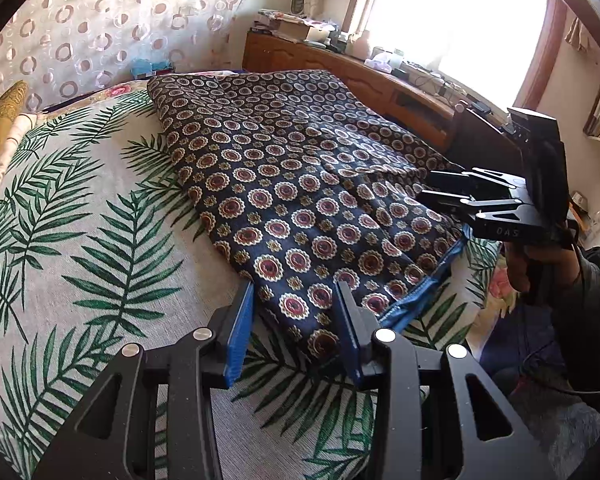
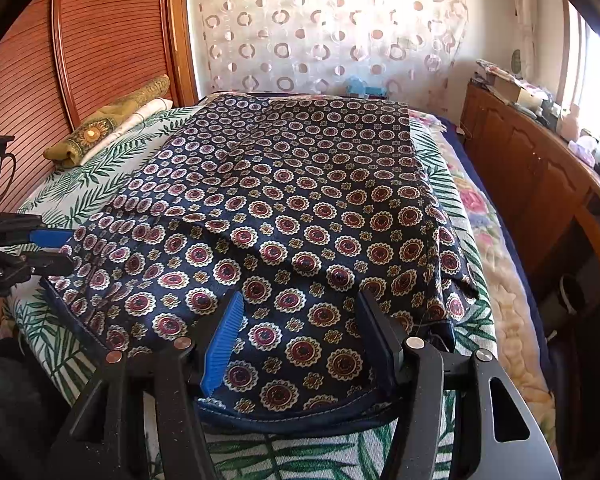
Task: Fold small clothes
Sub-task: 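Grasp the folded robe's end with both grippers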
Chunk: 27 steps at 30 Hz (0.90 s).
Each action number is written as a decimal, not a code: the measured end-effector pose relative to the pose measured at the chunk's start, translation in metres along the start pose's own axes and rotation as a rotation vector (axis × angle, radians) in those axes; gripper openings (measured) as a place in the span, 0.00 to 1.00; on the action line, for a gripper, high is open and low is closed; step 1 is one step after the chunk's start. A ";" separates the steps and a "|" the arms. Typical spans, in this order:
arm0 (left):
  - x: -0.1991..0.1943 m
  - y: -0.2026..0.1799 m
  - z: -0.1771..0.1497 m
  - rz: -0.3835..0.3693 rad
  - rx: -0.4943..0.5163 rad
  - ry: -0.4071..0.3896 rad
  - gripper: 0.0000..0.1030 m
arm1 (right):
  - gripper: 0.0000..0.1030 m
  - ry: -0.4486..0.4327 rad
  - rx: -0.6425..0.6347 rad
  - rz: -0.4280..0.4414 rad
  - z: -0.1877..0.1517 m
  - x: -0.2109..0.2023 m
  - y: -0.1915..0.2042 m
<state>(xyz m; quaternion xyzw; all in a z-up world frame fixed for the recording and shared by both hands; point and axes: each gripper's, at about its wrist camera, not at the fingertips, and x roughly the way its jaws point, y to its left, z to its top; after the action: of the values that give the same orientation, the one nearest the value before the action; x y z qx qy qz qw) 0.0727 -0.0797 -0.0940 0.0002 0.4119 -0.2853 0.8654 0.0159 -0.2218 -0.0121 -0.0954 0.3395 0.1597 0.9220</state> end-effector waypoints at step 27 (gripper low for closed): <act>-0.036 0.003 0.068 0.004 -0.041 -0.222 0.02 | 0.59 -0.003 -0.148 0.146 -0.012 -0.041 0.034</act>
<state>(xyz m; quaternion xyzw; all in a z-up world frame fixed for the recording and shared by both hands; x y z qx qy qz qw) 0.1048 -0.0753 -0.0242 -0.0482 0.3195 -0.2734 0.9060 -0.0327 -0.2035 0.0035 -0.1379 0.3313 0.2511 0.8990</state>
